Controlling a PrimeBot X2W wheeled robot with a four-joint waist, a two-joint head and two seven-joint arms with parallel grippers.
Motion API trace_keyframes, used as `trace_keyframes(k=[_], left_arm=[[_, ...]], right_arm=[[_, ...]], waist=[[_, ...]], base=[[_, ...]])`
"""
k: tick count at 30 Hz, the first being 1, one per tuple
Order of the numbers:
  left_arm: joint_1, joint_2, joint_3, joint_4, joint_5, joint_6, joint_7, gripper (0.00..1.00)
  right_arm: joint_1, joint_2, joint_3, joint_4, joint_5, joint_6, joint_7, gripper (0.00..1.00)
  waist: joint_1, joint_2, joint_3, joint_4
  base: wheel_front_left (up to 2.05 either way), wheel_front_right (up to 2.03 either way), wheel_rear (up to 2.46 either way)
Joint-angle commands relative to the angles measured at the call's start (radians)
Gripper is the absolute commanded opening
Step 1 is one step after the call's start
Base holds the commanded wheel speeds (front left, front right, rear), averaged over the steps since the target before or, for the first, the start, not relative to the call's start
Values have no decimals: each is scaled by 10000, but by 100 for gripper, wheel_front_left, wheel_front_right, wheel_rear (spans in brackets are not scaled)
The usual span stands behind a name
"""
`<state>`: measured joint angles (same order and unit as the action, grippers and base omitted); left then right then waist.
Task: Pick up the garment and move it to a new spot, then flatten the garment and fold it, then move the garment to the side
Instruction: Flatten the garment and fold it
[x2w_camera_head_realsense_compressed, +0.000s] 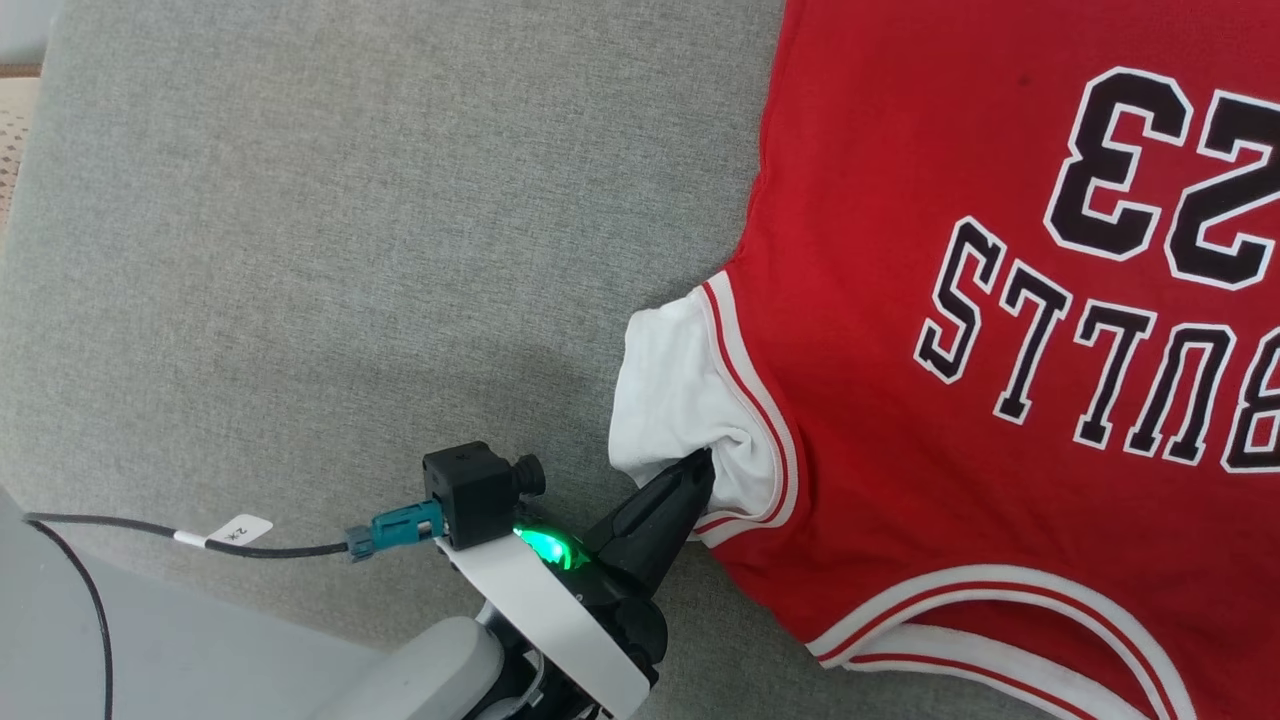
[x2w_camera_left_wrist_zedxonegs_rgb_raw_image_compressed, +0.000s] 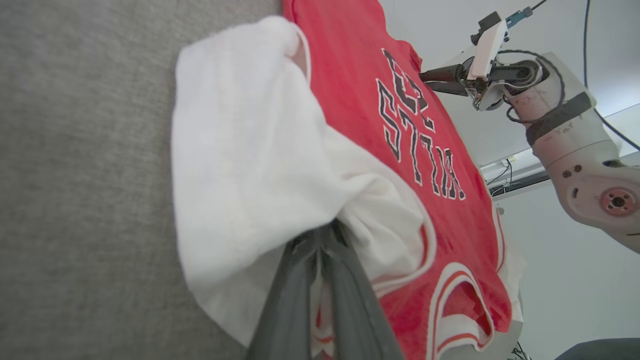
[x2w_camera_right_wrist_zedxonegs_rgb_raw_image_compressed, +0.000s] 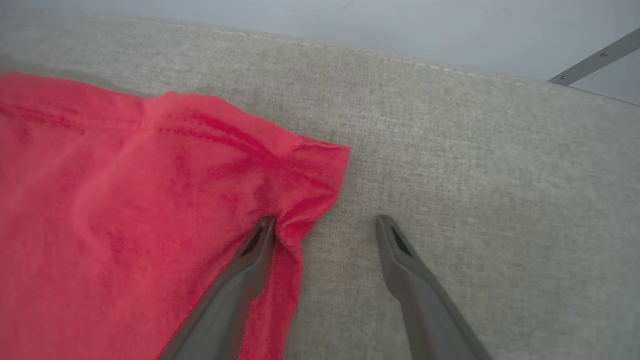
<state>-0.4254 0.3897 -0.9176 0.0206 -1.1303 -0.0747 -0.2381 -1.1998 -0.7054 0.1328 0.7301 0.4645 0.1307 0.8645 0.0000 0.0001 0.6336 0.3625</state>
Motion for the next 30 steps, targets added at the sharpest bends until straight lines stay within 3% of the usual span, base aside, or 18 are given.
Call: trace_keyframes(k=[1,2,9,15,22,30], left_arm=[[-68,7,-31,323,-38,-12,39,0],[-116,0,-18,387,-24,-28,34,0],[4,111,284,820,-157,-72,-82,0],[531,403,545,907,-409,-52,-143,0],[1185,1016,777,989,-648,272,-115,0],[1811,1594,1135,912,-929,553,-144,0]], right_arm=[[419,279,365,510,41,0,205,49],[431,332,459,566,103,0,177,0],[628,400,844,680,598,0,-740,0],[1340,104,1382,-208,1583,-2,-1394,0],[4348,-1104,2267,-2532,3483,-2,-1553,0],[8764,-2168,2107,-5550,5417,0,-1216,0]], waist=[[0,-1,16,-46],[0,-1,-34,-77],[0,-1,-961,-496],[0,-1,-1959,-1009],[0,-1,-3248,-1740],[0,-1,-3965,-2682]], base=[[0,0,0],[0,0,0],[0,0,0],[0,0,0],[0,0,0],[0,0,0]])
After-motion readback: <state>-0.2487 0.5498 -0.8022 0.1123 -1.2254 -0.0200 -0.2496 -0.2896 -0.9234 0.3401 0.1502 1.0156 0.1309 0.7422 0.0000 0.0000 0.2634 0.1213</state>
